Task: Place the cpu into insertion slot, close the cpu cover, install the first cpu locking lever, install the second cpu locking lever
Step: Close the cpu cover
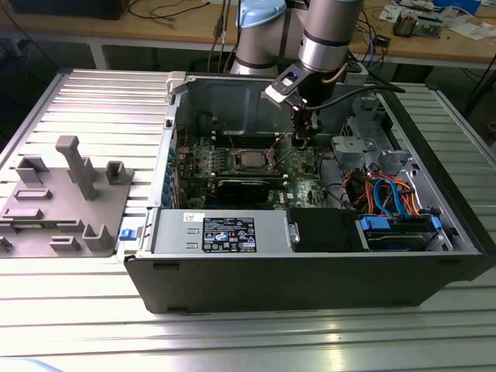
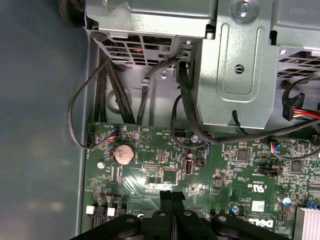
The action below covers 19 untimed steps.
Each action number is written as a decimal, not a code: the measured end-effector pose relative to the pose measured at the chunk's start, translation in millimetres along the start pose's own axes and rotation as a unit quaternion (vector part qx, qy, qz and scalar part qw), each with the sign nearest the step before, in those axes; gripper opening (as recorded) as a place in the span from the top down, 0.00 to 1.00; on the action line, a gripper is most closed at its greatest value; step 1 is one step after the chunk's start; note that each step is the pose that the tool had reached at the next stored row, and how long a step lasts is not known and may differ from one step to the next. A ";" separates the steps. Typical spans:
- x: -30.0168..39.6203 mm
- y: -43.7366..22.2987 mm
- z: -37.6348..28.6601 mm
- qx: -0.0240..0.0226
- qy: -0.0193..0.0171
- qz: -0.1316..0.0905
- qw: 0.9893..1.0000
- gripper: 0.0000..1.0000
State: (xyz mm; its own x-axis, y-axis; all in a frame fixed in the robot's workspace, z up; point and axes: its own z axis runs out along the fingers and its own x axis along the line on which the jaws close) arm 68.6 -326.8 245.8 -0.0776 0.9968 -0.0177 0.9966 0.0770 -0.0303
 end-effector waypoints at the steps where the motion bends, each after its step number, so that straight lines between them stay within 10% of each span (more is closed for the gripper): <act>1: 0.0 0.0 0.0 0.000 0.000 0.000 1.000 0.89; 19: 0.7 -8.9 0.5 0.000 0.000 0.000 1.000 0.89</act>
State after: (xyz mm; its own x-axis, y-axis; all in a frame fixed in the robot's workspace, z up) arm 59.7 -326.8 245.6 -0.0775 0.9968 -0.0178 0.9966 0.0770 -0.0303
